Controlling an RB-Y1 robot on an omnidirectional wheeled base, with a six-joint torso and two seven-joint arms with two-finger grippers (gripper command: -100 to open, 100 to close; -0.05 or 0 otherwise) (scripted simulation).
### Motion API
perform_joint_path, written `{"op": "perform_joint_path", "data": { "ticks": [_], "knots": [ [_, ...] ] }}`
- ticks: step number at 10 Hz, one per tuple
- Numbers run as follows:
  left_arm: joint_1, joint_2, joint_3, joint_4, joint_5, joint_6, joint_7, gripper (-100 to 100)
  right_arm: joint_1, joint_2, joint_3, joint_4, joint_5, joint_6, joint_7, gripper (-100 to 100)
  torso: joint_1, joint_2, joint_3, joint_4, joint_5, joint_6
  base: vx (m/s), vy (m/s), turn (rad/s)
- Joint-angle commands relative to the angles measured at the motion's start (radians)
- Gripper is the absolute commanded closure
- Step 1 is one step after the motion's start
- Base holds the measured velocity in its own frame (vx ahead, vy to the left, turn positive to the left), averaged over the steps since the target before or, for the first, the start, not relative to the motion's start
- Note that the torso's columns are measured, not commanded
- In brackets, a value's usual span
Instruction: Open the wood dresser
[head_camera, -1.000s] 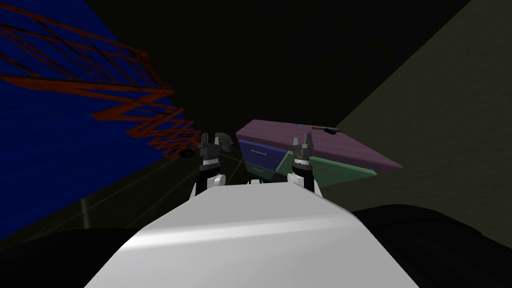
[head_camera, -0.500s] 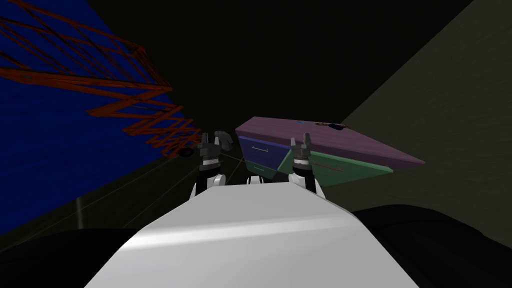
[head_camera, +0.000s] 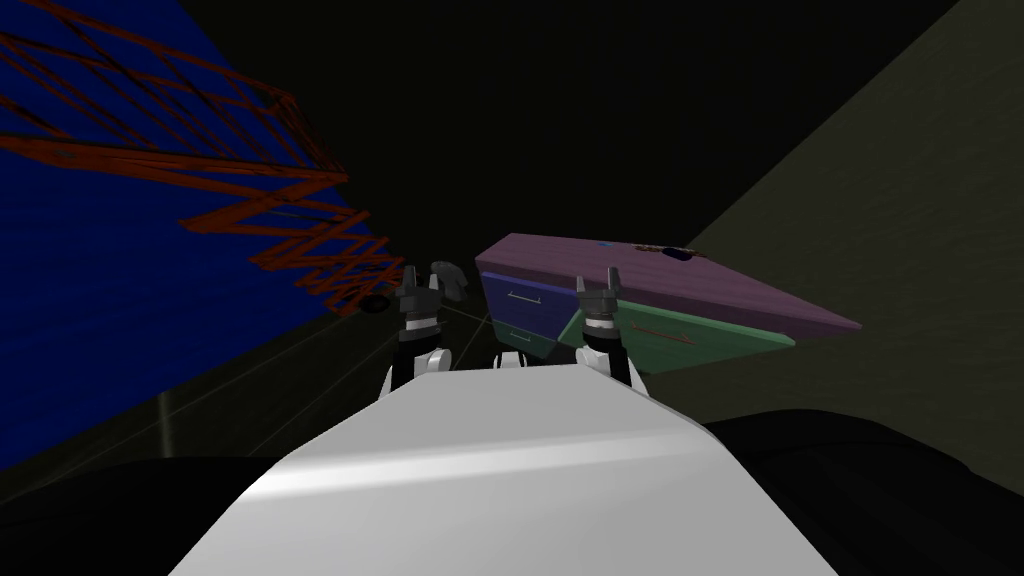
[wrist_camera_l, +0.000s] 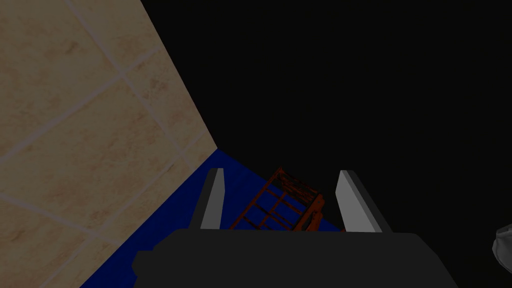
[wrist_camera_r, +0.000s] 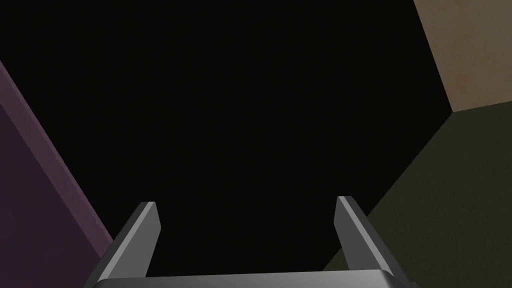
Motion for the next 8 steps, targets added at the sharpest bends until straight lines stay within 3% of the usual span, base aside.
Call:
{"op": "perform_joint_path", "data": {
  "ticks": [1, 8],
  "knots": [
    [0.0, 0.0, 0.0, 0.0, 0.0, 0.0, 0.0, 0, -0.007, -0.012, 0.015, 0.016, -0.046, -0.014, -0.074, -100, 0.0, 0.0, 0.0, 0.0, 0.0, 0.0, -0.001, 0.04, 0.011],
    [0.0, 0.0, 0.0, 0.0, 0.0, 0.0, 0.0, 0, -0.022, -0.021, 0.047, 0.048, -0.142, -0.043, -0.244, -100, 0.0, 0.0, 0.0, 0.0, 0.0, 0.0, 0.0, 0.035, 0.007]
  ]
}}
